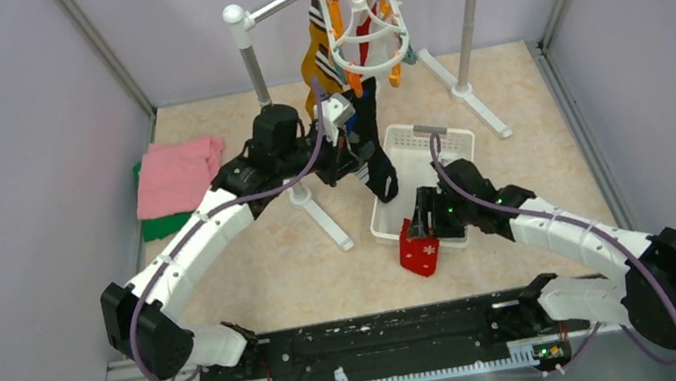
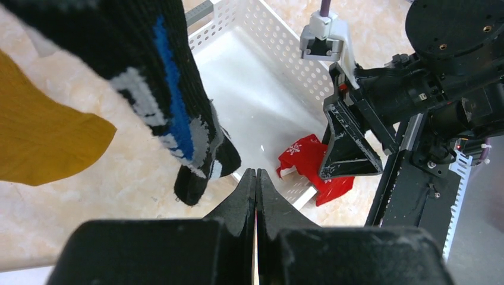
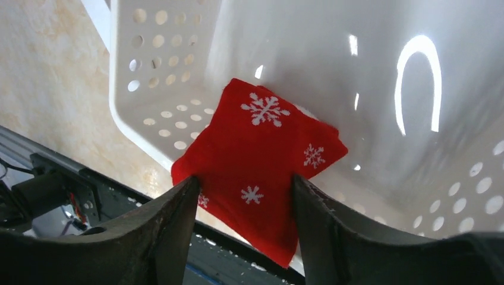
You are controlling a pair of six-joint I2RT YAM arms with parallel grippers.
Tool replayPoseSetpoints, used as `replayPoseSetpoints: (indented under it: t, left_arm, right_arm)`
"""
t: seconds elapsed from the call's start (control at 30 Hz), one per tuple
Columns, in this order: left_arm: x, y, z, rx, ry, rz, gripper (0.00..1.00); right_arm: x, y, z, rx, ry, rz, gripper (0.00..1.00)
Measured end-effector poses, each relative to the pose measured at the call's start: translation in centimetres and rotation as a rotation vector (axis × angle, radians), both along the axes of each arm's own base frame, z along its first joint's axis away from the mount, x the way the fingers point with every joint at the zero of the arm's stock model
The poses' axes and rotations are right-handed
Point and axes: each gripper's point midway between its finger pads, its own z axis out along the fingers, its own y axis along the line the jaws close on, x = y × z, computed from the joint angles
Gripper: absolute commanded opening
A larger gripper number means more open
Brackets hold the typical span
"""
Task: Remove the socks clipped to the hanger
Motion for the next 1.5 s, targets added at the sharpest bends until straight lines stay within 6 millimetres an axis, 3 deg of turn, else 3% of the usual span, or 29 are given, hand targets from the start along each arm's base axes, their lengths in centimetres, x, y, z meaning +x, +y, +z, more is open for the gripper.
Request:
replayPoseSetpoints:
  t: [0.1, 0.13, 0.37, 0.53, 0.57, 0.6, 0.67, 0.77, 0.87, 0.93, 1.07, 1.17, 1.37, 1.5]
  left_arm:
    - [-0.1, 0.0, 0.1, -0.002, -0.003, 0.0, 0.0]
    - [-0.1, 0.1, 0.1, -0.002, -0.003, 0.0, 0.0]
    - [-0.2, 0.1, 0.2, -0.004, -0.005, -0.002, 0.0]
    - [-0.6, 0.2, 0.5, -0.011, -0.009, -0.009, 0.0]
    - [-0.6, 0.3, 0.5, -0.012, -0.009, -0.011, 0.0]
    - [-0.8, 0.3, 0.5, -0.013, -0.008, -0.013, 0.0]
    - [-0.9, 0.3, 0.5, -0.014, -0.006, -0.018, 0.0]
    - [-1.2, 0.3, 0.5, -0.017, -0.009, -0.031, 0.0]
    - [-1.7, 0.4, 0.6, -0.019, -0.017, -0.055, 0.0]
    - [-2.3, 0.4, 0.5, -0.022, -0.014, -0.075, 0.0]
    - [-3.4, 0.2, 0.6, -0.036, 0.006, -0.129, 0.0]
    - [-4.2, 0.0, 0.5, -0.044, 0.024, -0.167, 0.0]
    - [-4.3, 0.1, 0.4, -0.038, 0.026, -0.171, 0.0]
    - [-3.7, 0.6, 0.1, -0.018, 0.023, -0.132, 0.0]
  right_arm:
    - [0.3, 0.9, 0.4, 0.044, 0.01, -0.001, 0.04]
    - [0.6, 1.1, 0.8, 0.054, -0.001, -0.001, 0.0]
    - [3.6, -1.0, 2.7, 0.061, -0.037, -0.106, 0.0]
    - [6.8, -1.4, 7.4, 0.073, -0.168, -0.125, 0.0]
    - [7.3, -1.3, 8.2, 0.074, -0.197, -0.123, 0.09]
    - [7.8, -1.3, 8.9, 0.074, -0.228, -0.124, 0.27]
    - [8.5, -1.4, 9.5, 0.067, -0.265, -0.13, 0.52]
    - [8.7, -2.1, 8.7, 0.009, -0.265, -0.131, 0.65]
    - [9.0, -2.9, 8.5, -0.044, -0.275, -0.134, 0.71]
    - [9.1, -3.0, 9.7, -0.035, -0.326, -0.128, 0.73]
    - [9.5, -1.3, 16.0, 0.106, -0.549, -0.047, 0.73]
    - [9.5, 1.2, 21.0, 0.231, -0.709, 0.088, 0.73]
    - [9.7, 3.6, 27.0, 0.339, -0.907, 0.225, 0.73]
    - [10.0, 5.2, 30.0, 0.361, -0.994, 0.276, 0.79]
